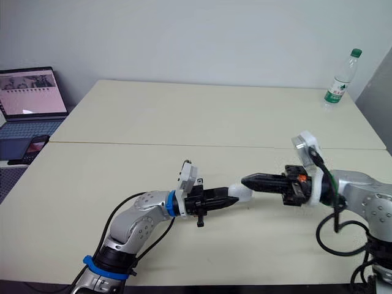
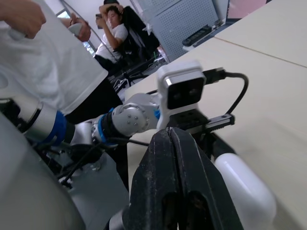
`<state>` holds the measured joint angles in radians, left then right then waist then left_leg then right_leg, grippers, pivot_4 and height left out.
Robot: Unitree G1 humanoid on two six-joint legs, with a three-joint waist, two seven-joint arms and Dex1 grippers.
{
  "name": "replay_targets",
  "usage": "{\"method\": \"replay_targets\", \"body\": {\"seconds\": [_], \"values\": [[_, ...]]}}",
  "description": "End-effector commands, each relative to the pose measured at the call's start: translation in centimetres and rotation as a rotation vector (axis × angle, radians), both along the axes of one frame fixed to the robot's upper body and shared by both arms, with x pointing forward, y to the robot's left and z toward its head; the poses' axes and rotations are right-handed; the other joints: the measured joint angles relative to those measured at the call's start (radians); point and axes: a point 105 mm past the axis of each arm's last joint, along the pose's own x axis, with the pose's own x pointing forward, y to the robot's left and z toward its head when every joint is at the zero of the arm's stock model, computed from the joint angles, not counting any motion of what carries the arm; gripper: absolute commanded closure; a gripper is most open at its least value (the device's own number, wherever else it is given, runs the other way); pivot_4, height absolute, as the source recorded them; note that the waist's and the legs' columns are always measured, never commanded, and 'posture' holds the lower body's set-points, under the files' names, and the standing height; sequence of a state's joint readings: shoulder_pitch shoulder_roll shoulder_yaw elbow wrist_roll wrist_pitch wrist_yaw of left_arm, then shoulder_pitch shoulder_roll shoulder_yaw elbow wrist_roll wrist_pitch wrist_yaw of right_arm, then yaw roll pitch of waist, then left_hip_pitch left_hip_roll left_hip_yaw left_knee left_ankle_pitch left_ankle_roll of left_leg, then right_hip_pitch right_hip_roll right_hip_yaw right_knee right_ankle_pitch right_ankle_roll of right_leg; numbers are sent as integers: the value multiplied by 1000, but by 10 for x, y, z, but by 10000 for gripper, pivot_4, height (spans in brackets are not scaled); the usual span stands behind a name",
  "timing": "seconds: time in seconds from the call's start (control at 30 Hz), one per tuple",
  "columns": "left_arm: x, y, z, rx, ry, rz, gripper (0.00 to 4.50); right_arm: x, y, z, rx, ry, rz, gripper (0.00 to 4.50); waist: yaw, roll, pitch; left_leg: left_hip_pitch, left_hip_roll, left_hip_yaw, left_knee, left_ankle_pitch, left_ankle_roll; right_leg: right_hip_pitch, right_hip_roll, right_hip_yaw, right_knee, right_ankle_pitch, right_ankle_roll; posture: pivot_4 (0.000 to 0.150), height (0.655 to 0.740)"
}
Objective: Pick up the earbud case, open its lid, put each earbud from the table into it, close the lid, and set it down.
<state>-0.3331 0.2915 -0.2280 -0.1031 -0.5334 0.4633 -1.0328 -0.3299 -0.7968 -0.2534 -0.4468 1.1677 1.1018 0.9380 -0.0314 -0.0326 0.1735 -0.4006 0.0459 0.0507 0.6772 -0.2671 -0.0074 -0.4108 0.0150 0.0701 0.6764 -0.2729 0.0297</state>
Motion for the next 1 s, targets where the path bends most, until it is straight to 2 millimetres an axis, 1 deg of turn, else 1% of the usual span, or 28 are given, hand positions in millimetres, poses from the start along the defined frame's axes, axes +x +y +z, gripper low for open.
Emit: {"method": "replay_targets", "body": {"seconds": [0.03,0.13,0.2,0.27,0.37,0.47,0.53,0.63,0.7,0.73,0.77,0.8,0.93,1.0], "values": [[7,-2,9,-26,23,26,37510,14,-11,-9,-84,-54,-138,44793,0,0,0,0,0,0,0,0,0,0,0,0,0,0,0,1500,7362],[23,-4,3,0,114,120,37510,40,-30,-27,-199,-116,-357,44793,0,0,0,0,0,0,0,0,0,0,0,0,0,0,1,1500,7362],[31,-8,-1,54,152,169,37510,56,-44,-38,-294,-216,-494,44793,0,0,0,0,0,0,0,0,0,0,0,0,0,0,1,1500,7362],[35,-13,-3,98,184,200,37510,64,-54,-45,-340,-284,-564,44793,0,0,0,0,0,0,0,0,0,0,0,0,0,0,1,1500,7362],[38,-17,-12,185,243,220,37510,65,-61,-50,-358,-369,-605,44793,1,0,0,0,-1,0,0,0,0,-1,0,1,0,-1,2,1500,7362],[48,-14,-24,250,324,274,37510,59,-66,-57,-401,-434,-605,44793,1,0,0,0,-1,0,-1,0,0,-1,0,1,0,-1,3,1500,7362],[50,-13,-32,292,381,287,37510,53,-68,-64,-438,-462,-593,44793,1,0,0,0,-1,0,-1,0,0,-1,0,1,1,-1,3,1500,7362],[51,-15,-30,260,477,271,37510,48,-65,-64,-430,-469,-591,44793,0,0,0,0,-1,0,0,0,0,-1,0,0,1,-1,3,1500,7362],[49,-17,-24,239,468,245,30022,46,-65,-63,-434,-484,-589,45000,-1,0,0,1,-1,2,0,0,0,-1,0,0,2,-1,3,1500,7362],[48,-16,-23,239,459,236,27940,47,-66,-63,-437,-490,-594,45000,-1,0,0,2,-1,2,0,0,0,-1,0,1,2,-1,3,1500,7362],[47,-16,-22,242,454,230,24072,47,-67,-62,-444,-498,-599,45000,-1,0,0,2,-1,2,0,0,0,0,0,1,3,-1,3,1500,7362],[46,-14,-22,243,448,230,21355,47,-68,-63,-455,-507,-599,45000,0,0,0,2,-1,2,0,0,0,0,0,1,3,-1,3,1500,7362],[39,-4,-15,212,438,216,7014,44,-71,-64,-461,-512,-600,45000,-1,0,0,2,-1,2,0,0,-1,0,0,1,2,-1,2,1500,7362],[33,6,-13,207,426,216,880,41,-73,-66,-457,-513,-602,45000,-1,0,0,1,-1,2,-1,0,-1,-1,0,2,2,-1,2,1500,7362]]}}
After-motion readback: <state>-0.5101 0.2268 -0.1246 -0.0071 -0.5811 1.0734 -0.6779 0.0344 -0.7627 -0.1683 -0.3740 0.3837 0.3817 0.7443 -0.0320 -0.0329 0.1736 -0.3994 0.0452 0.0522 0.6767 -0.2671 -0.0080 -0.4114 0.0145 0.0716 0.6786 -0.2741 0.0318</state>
